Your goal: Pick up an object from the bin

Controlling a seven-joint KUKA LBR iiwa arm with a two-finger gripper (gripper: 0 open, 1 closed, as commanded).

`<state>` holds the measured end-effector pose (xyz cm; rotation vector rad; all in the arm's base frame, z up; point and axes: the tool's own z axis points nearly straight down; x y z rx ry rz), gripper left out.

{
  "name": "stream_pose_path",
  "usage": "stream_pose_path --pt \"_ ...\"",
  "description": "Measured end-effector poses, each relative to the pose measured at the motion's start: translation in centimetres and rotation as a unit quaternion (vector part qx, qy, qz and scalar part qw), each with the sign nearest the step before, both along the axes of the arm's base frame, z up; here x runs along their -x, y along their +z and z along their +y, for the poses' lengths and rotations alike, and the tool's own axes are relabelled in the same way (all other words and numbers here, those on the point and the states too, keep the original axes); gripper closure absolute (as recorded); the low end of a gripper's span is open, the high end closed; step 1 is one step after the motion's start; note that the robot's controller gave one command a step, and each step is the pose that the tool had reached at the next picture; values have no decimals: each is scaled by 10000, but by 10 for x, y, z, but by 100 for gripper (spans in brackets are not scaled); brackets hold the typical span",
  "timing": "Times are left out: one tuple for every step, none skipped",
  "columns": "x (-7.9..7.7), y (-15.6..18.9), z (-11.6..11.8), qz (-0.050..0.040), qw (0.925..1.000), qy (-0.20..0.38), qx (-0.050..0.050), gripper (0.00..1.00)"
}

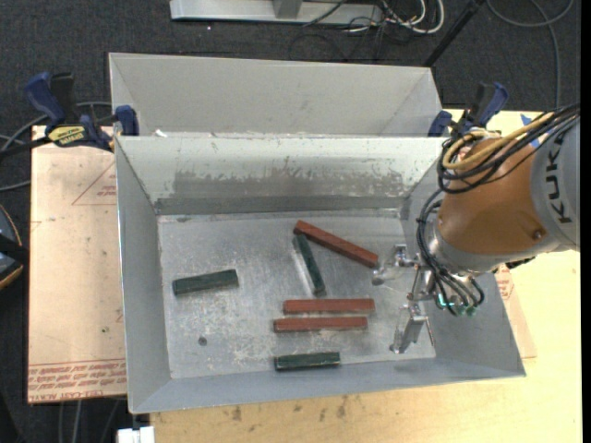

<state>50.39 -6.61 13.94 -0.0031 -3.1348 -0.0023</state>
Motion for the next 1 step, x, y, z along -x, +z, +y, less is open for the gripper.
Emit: stream_pose_path --pt "-2 3 0 -35 10000 9 4 0"
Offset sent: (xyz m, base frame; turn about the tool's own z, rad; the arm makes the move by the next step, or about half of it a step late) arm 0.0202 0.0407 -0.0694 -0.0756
